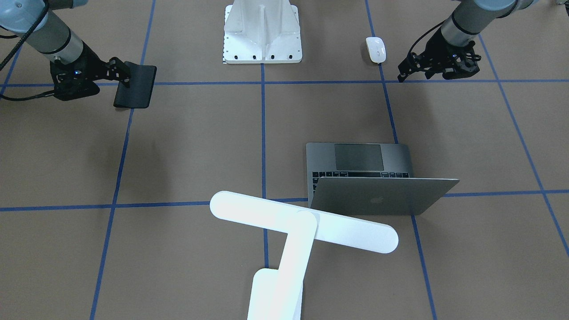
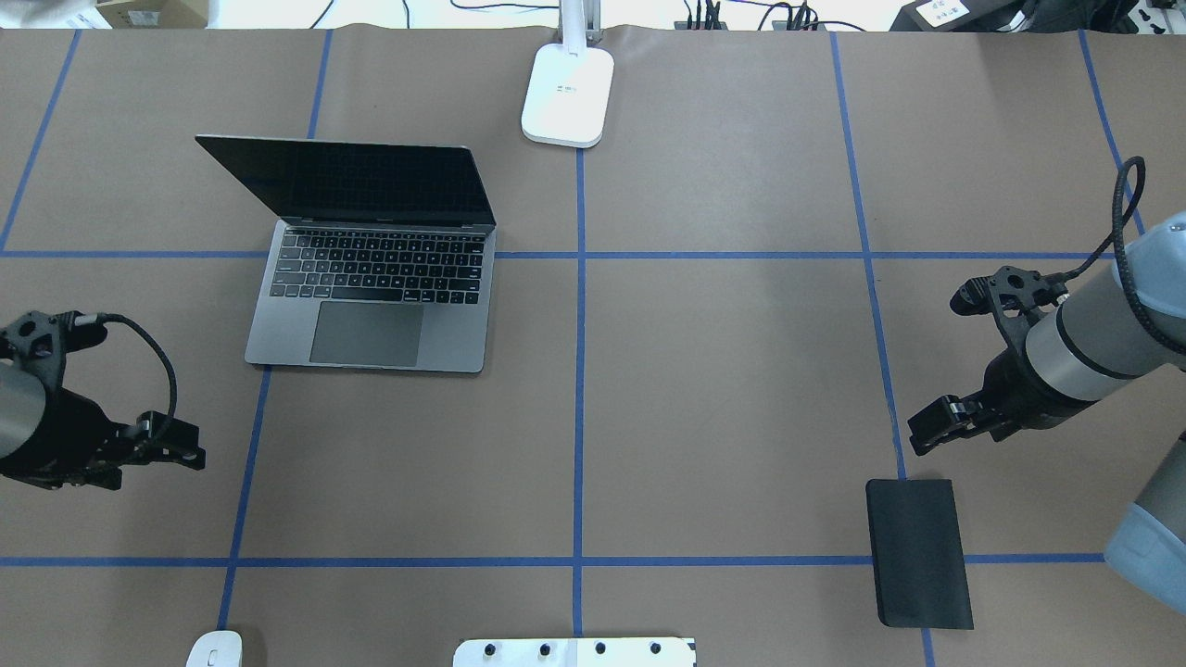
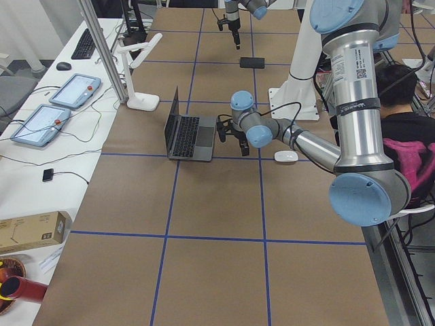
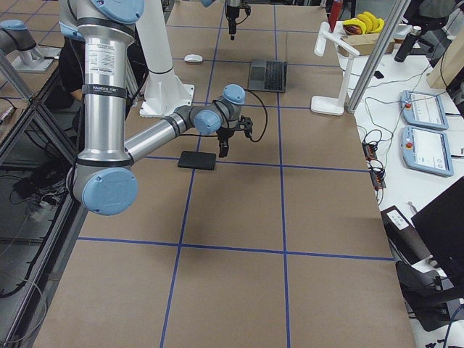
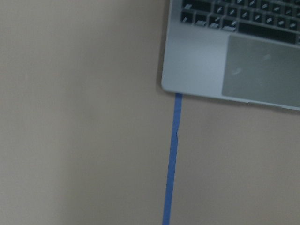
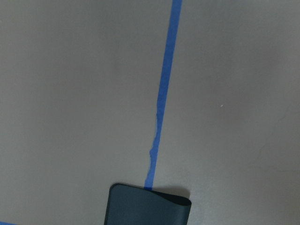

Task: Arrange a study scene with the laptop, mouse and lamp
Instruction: 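Grasp the black mousepad edge with the right gripper while the left gripper hovers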

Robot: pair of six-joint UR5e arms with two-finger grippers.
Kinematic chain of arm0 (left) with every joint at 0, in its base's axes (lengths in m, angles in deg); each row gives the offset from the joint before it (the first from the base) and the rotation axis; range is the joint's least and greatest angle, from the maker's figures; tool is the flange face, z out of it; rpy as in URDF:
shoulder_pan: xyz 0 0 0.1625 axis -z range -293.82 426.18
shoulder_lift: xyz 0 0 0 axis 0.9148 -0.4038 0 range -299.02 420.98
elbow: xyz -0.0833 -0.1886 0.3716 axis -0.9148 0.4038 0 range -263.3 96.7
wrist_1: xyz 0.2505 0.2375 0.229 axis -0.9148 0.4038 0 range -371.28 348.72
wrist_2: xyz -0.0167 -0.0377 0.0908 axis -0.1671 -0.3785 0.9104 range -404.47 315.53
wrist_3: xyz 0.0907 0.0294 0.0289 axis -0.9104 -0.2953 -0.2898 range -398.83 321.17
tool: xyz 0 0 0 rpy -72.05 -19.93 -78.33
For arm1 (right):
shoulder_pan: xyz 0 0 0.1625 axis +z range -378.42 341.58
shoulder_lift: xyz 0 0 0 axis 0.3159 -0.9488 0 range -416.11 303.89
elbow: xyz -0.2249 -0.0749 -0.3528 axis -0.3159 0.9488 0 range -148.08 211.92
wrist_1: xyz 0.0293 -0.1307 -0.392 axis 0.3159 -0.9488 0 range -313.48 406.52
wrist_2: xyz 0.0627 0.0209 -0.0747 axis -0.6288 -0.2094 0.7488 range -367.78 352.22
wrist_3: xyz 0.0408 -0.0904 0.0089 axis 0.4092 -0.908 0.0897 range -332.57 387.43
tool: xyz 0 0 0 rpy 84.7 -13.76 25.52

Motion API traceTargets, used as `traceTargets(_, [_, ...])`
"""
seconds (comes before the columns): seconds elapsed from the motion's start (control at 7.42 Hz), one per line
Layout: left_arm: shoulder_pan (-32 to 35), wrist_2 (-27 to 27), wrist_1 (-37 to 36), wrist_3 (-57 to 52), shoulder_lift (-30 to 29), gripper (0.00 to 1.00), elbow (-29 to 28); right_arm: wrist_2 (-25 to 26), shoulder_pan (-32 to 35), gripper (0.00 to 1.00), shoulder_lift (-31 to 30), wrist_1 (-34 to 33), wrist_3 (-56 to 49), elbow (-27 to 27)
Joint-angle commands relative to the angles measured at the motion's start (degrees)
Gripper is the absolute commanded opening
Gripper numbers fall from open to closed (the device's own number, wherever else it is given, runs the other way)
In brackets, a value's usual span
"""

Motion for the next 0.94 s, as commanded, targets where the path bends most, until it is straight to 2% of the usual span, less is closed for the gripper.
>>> traceTargets(0.0, [-4.89, 0.69, -2.96, 0.34, 0.22, 0.99, 0.53, -0.05, -0.11, 0.99, 0.20, 5.51, -0.06, -1.67])
traceTargets(0.4, [-14.09, 0.34, -3.24, 0.60, -0.13, 0.99, 0.63, -0.49, -0.11, 0.99, -3.20, 6.52, -0.06, -2.11])
traceTargets(0.54, [-15.79, 0.25, -2.80, 0.60, -0.14, 0.99, 1.24, -0.49, -0.37, 0.99, -5.66, 6.53, -0.06, -2.02])
traceTargets(0.81, [-16.59, 0.25, -2.80, 0.43, 0.04, 0.99, 3.43, -0.14, -5.00, 0.99, -7.53, 6.53, 0.63, -0.63])
